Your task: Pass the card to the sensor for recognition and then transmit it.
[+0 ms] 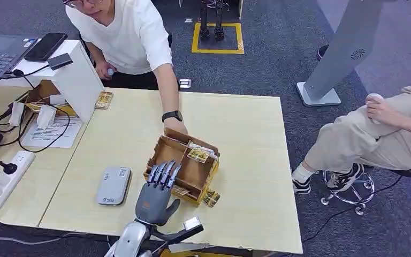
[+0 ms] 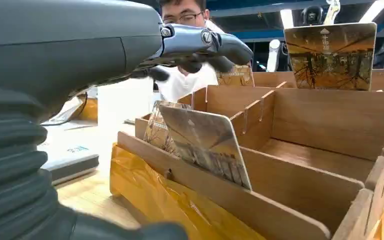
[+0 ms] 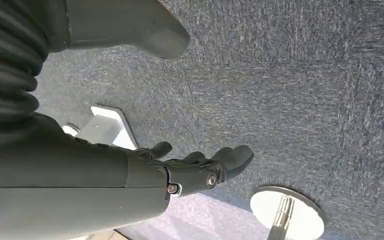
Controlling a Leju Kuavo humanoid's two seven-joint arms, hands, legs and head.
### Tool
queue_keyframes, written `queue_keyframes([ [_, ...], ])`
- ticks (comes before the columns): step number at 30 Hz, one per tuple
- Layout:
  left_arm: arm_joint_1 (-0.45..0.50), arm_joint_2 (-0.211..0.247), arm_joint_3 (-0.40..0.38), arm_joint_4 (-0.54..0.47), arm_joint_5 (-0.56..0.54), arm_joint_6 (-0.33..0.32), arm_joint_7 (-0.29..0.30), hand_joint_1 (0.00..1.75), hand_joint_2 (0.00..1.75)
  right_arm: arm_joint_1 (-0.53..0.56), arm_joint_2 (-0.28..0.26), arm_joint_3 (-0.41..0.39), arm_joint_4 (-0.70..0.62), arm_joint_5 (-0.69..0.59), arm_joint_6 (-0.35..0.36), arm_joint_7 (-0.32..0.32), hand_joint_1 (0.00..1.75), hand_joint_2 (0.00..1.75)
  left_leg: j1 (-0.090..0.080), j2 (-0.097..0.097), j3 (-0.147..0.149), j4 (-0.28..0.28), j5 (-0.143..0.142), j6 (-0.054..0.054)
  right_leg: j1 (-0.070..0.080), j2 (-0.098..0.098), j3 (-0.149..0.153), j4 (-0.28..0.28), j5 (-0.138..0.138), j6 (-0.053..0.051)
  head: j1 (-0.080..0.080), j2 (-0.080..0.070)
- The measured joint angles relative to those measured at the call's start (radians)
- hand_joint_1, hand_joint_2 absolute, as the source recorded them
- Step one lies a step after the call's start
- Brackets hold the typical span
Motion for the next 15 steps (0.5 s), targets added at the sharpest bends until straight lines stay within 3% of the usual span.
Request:
queue_keyframes([
  [3,-0.001,0.001,-0.005,0.000,0.016,0.000,0.000,1.54,1.75,0.000,0.000,0.000,0.000,-0.002,0.000,-0.001,0.00,1.75,0.000,0.000,0.000,0.000,0.000,0.000,0.000,0.000,0.000,0.000,0.000,0.000,0.000,0.000],
  [5,-0.002,0.004,-0.011,0.000,0.024,0.002,0.000,1.68,1.75,0.000,0.000,0.001,0.000,-0.007,0.000,-0.002,0.00,1.75,0.000,0.000,0.000,0.000,0.000,0.000,0.000,0.000,0.000,0.000,0.000,0.000,0.000,0.000],
  [15,-0.007,0.015,-0.024,-0.002,0.042,0.008,-0.002,1.75,1.75,0.000,0.000,0.005,0.000,-0.012,0.000,-0.007,0.00,1.75,0.000,0.000,0.000,0.000,0.000,0.000,0.000,0.000,0.000,0.000,0.000,0.000,0.000,0.000],
])
